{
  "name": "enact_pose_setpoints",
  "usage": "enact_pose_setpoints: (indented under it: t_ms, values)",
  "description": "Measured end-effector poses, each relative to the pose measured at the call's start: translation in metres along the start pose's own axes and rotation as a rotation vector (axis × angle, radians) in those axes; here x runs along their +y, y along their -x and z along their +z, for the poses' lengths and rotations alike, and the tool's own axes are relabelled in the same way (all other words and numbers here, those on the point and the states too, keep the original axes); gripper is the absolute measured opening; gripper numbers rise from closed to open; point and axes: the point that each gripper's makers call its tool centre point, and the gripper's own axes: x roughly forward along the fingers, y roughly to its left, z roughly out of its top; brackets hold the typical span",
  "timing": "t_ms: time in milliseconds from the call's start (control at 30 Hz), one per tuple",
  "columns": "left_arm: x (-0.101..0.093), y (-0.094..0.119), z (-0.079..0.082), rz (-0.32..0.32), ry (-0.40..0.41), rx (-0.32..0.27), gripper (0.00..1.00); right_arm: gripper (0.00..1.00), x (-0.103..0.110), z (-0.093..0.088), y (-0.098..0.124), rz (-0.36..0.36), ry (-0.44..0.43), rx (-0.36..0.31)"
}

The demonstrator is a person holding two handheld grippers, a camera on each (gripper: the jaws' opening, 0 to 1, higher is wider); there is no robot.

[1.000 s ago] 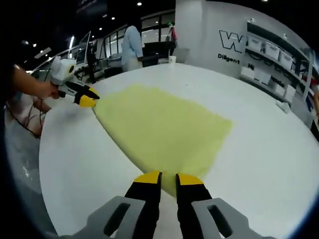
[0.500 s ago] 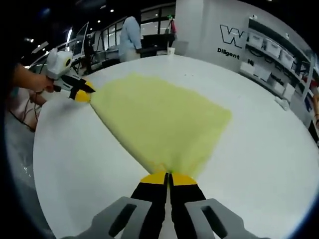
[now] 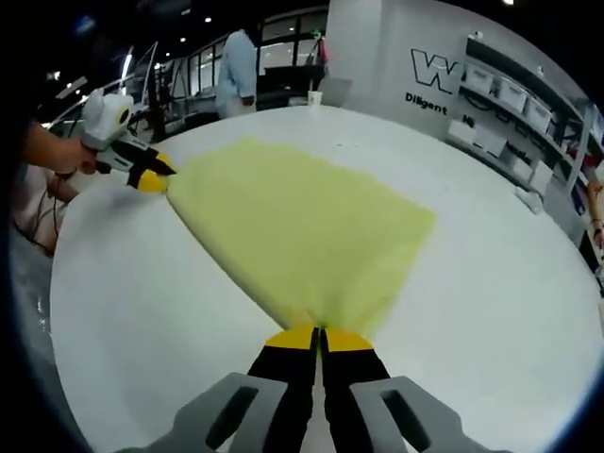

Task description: Fold the garment on the visible template until the final outline fits inside the template.

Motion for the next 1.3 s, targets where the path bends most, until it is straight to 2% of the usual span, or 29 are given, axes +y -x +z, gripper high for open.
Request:
enact_pose_setpoints:
  t_ms: [100,233,400,500,800,1033,1300]
  values:
    - [-0.002,0.002,-0.001,0.0,0.01,0.006,0.24,0.0,0.001,-0.001,0.0,0.006,-0.013,0.006]
    - [-0.007,0.006,-0.006,-0.014,-0.038,0.021,0.3,0.01,0.004,-0.002,0.004,0.01,-0.012,0.002]
    - [-0.012,0.013,-0.007,-0.013,-0.026,0.025,0.39,0.15,0.005,-0.002,0.013,0.004,-0.014,0.003]
    - [-0.012,0.019,-0.013,-0.007,-0.024,0.031,0.4,0.23,0.002,-0.002,0.021,-0.011,-0.027,0.001]
    - [-0.013,0.039,-0.017,-0.001,-0.01,0.036,0.4,0.31,0.002,-0.001,0.038,-0.02,-0.065,-0.012]
    - [-0.012,0.059,-0.011,0.013,0.03,0.0,0.43,0.4,0.011,0.007,0.052,-0.007,-0.082,-0.048]
    - [-0.022,0.078,-0.005,0.009,0.071,-0.065,0.49,0.49,0.018,0.014,0.069,-0.007,-0.101,-0.087]
